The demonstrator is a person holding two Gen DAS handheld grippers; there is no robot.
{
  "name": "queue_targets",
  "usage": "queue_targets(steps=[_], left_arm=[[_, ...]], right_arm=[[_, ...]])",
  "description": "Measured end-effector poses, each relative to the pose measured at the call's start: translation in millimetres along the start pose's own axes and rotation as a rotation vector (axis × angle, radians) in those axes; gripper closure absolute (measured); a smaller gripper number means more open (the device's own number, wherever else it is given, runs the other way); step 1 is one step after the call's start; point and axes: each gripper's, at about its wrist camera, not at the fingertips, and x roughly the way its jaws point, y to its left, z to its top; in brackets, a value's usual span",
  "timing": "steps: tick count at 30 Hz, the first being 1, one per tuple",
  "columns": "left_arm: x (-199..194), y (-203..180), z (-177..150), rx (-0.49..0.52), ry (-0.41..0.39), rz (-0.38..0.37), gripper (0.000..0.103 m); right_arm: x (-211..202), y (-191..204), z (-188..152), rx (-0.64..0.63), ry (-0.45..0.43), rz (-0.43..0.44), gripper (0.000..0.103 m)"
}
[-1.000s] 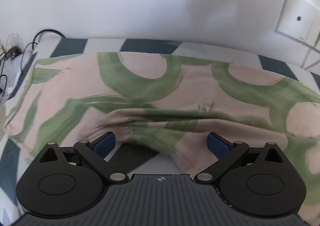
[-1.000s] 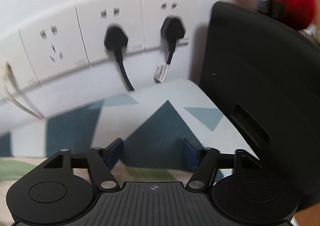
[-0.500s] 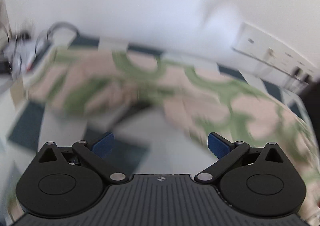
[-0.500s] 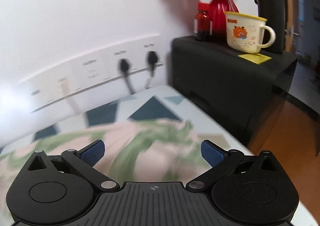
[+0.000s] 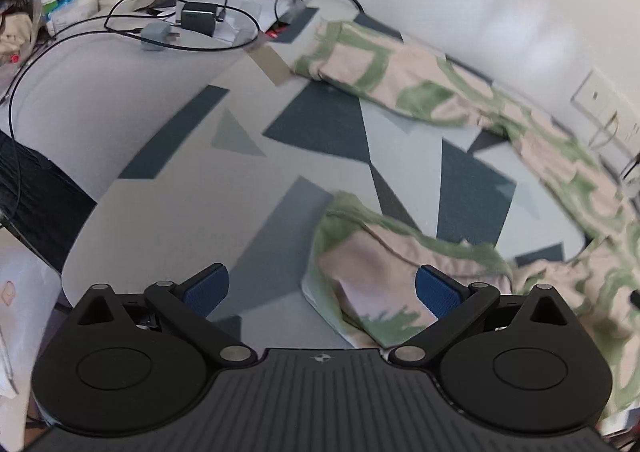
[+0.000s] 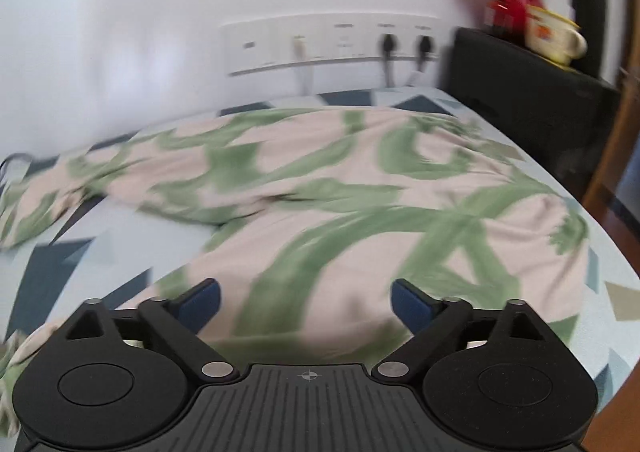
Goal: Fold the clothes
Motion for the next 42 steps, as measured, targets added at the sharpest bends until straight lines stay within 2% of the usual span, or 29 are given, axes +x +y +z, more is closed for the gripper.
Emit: queue_targets(steps=[3, 6, 8, 11, 13, 15, 17, 19, 21, 24, 26, 27, 28, 29, 30, 32, 33, 35, 36, 39, 42], left_arm=[[6, 28, 22, -0.189, 0.018, -0.098, 0.001], [22, 36, 49, -0.33, 0.012, -0.136, 0.001], [38, 26, 72, -0.377, -0.011, -0.151, 0.001], [67, 9, 109, -0.426, -0.042, -0.158, 0.001], [90, -4, 131, -0.404, -0.058, -0.101, 0.001], [112, -16, 142, -0.37, -0.077, -0.008, 0.001], [129, -22, 143, -0.383, -0.084, 0.058, 0.003], [143, -26, 143, -0.413, -0.109, 0.125, 0.008], [150, -24, 144, -0.456, -0.138, 0.152, 0.011], [166, -22, 150, -0.47, -0.128, 0.161, 0.027], [170, -24, 154, -0.456, -0.16, 0.176, 0.04], [172, -24, 156, -0.457, -0.169, 0.169, 0.057], [174, -21, 157, -0.463, -0.172, 0.148, 0.07], [176, -20, 159, -0.466, -0.172, 0.128, 0.079], [177, -19, 161, -0.46, -0.173, 0.119, 0.096], [179, -16, 164, -0.443, -0.182, 0.115, 0.097], [177, -16, 166, -0.425, -0.192, 0.126, 0.099], [172, -13, 168, -0.393, -0.213, 0.145, 0.099], [168, -11, 169, -0.382, -0.222, 0.152, 0.099], [159, -4, 171, -0.356, -0.239, 0.179, 0.1], [151, 3, 173, -0.331, -0.263, 0.225, 0.1]], right_arm=[[-1, 16, 11, 0.006, -0.017, 0.013, 0.014], [8, 27, 23, -0.01, -0.037, 0.008, 0.021], [19, 33, 30, 0.015, -0.033, 0.015, 0.021], [37, 34, 39, 0.133, -0.024, 0.085, 0.021], [52, 42, 45, 0.134, -0.026, 0.103, 0.021], [69, 53, 51, 0.065, -0.019, 0.065, 0.019], [84, 62, 52, 0.024, -0.013, 0.033, 0.014], [97, 76, 52, -0.036, 0.001, 0.066, 0.014], [106, 96, 54, -0.156, -0.011, 0.105, 0.014], [120, 111, 58, -0.24, -0.004, 0.164, 0.014], [129, 119, 62, -0.284, 0.005, 0.204, 0.018], [134, 124, 64, -0.306, 0.01, 0.224, 0.019], [139, 127, 64, -0.319, 0.024, 0.239, 0.021], [145, 130, 64, -0.33, 0.043, 0.242, 0.023], [148, 131, 63, -0.334, 0.045, 0.24, 0.022], [152, 129, 65, -0.308, 0.036, 0.241, 0.034], [152, 125, 68, -0.273, 0.031, 0.234, 0.044], [152, 116, 73, -0.211, 0.028, 0.205, 0.089], [152, 108, 76, -0.169, 0.041, 0.209, 0.098], [150, 84, 81, -0.047, 0.078, 0.223, 0.1], [135, 65, 73, 0.011, 0.1, 0.251, 0.1]])
